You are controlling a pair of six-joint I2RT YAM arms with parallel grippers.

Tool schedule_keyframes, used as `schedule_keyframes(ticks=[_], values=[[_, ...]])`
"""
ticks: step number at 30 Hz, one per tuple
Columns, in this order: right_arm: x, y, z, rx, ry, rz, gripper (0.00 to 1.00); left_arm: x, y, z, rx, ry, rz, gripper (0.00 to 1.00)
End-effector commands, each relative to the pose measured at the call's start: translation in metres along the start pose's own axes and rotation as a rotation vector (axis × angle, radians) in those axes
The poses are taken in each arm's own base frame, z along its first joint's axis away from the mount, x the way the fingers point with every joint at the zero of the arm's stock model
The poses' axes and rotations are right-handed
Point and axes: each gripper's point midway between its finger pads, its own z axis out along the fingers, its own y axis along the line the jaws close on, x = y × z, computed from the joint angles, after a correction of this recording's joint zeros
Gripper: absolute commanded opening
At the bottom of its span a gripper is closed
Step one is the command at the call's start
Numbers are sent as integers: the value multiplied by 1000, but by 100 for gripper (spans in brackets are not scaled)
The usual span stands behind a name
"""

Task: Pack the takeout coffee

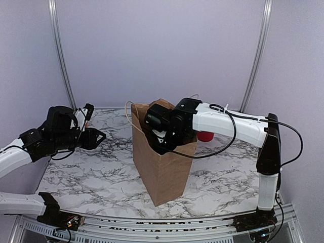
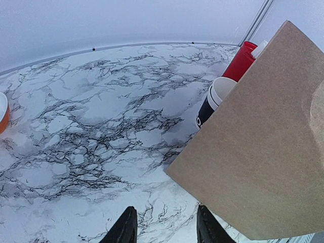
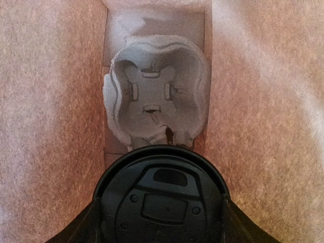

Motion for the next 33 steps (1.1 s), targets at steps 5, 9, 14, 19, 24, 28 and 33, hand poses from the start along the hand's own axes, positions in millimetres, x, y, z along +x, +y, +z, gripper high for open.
schedule_keyframes(ticks=[5, 9, 14, 19, 24, 28, 33], values=[[21, -5, 24, 51, 66, -18, 59, 10, 9, 4, -38, 35, 15, 41], [21, -3, 24, 55, 62, -25, 59, 11, 10, 5, -40, 39, 15, 41], [4, 4, 1, 51, 6, -36, 59, 12, 10, 6, -42, 42, 13, 41], [-13, 12, -27, 31, -58, -37, 59, 12, 8, 6, -31, 44, 9, 41], [-14, 16, -37, 18, -65, -44, 59, 12, 7, 5, -20, 44, 0, 41], [-7, 19, -39, -7, -46, -43, 59, 12, 6, 6, -16, 49, 0, 41], [4, 18, -38, -12, -18, -34, 58, 12, 6, 6, -16, 48, 0, 41]])
